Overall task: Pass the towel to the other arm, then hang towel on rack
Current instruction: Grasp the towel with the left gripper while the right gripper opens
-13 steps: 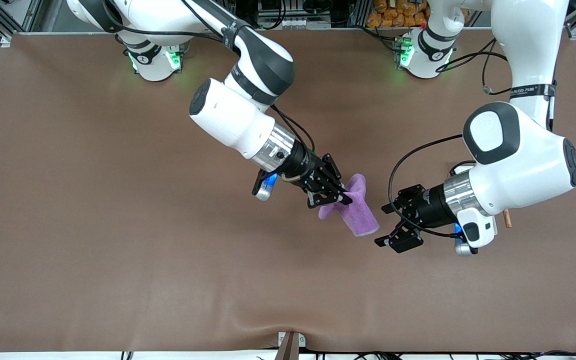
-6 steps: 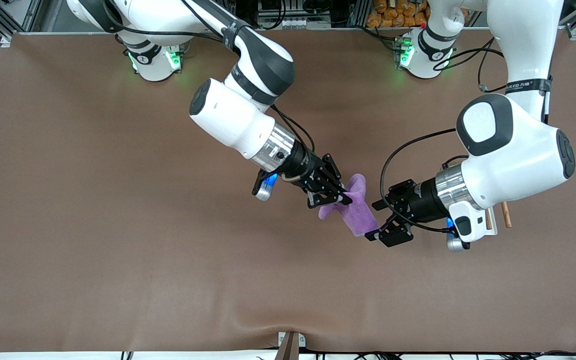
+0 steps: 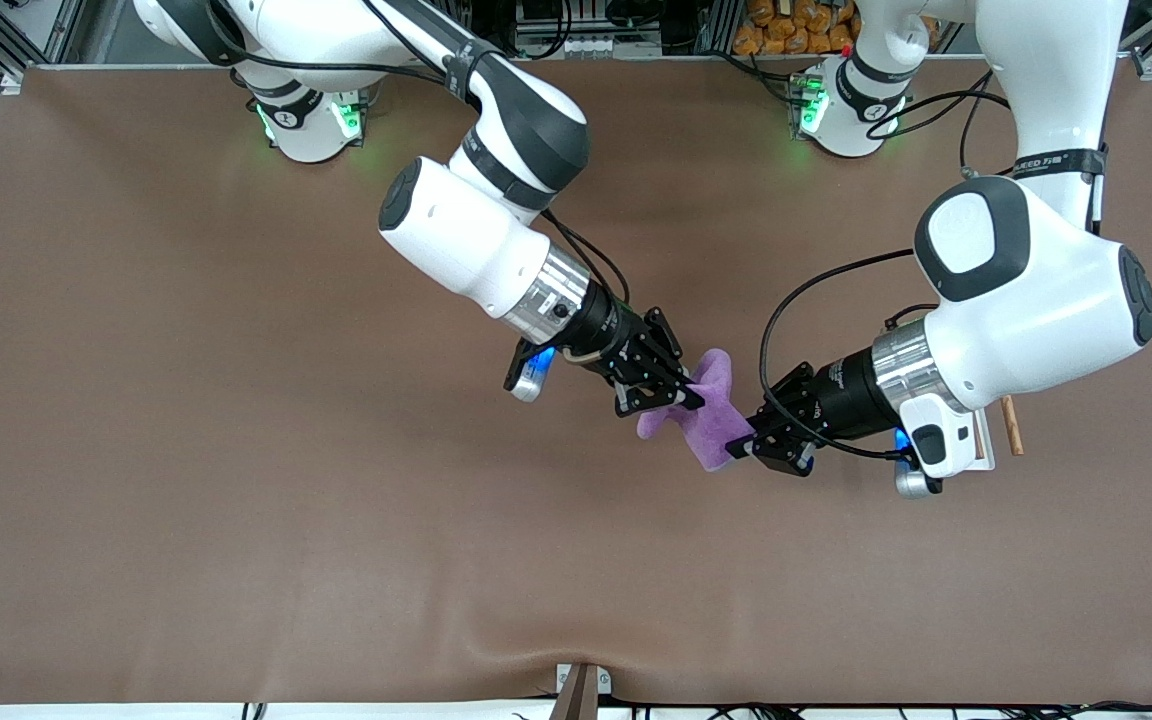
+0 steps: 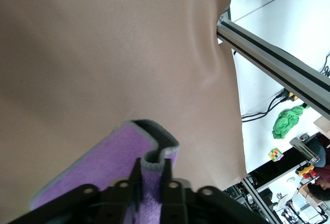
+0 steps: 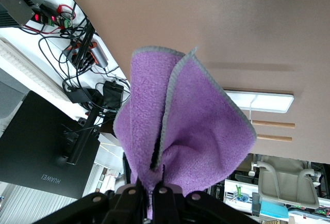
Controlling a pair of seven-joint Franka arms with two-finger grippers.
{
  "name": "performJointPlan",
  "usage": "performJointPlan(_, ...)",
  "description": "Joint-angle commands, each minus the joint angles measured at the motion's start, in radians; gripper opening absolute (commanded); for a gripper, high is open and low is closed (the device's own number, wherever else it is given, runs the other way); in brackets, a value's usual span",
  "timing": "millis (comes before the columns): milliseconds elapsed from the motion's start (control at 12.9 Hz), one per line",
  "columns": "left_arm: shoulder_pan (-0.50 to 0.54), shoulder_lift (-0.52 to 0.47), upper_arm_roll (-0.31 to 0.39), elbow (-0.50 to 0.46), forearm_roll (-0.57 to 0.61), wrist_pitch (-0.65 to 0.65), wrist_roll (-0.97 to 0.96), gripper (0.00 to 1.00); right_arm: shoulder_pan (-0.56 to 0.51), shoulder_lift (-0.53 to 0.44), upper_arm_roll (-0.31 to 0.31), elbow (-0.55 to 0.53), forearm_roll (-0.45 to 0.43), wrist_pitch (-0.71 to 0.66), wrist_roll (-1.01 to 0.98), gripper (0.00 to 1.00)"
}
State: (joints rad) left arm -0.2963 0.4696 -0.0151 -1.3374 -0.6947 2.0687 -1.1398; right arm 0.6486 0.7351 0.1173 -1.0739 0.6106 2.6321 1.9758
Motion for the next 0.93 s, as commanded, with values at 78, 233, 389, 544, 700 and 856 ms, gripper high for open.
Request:
performJointPlan(78,0.003,-0.029,0.007,-0.008,-0.012,-0.01,0.015,0.0,0.008,-0.002,-0.01,0.005,0.011,-0.001,0.006,0.0)
performJointPlan(233,0.014,-0.042,0.01,-0.009,-0.011,-0.027,0.051,0.0,0.008,-0.002,-0.01,0.005,0.011,-0.001,0.006,0.0)
performJointPlan(389,0.032,-0.043,0.02,-0.011,-0.003,-0.096,0.101,0.0,0.006,-0.002,-0.01,0.003,0.011,-0.003,0.006,0.0)
performJointPlan(544,0.08,-0.043,0.02,-0.014,0.003,-0.178,0.199,0.0,0.005,-0.002,-0.01,0.002,0.012,-0.004,0.008,0.74)
performJointPlan(700,0.126,-0.043,0.02,-0.016,0.058,-0.269,0.309,0.0,0.003,-0.005,-0.011,0.0,0.003,-0.012,0.005,1.0)
performJointPlan(856,0.146,-0.042,0.02,-0.017,0.154,-0.323,0.434,0.0,0.005,-0.005,-0.01,0.0,-0.041,-0.012,0.005,1.0)
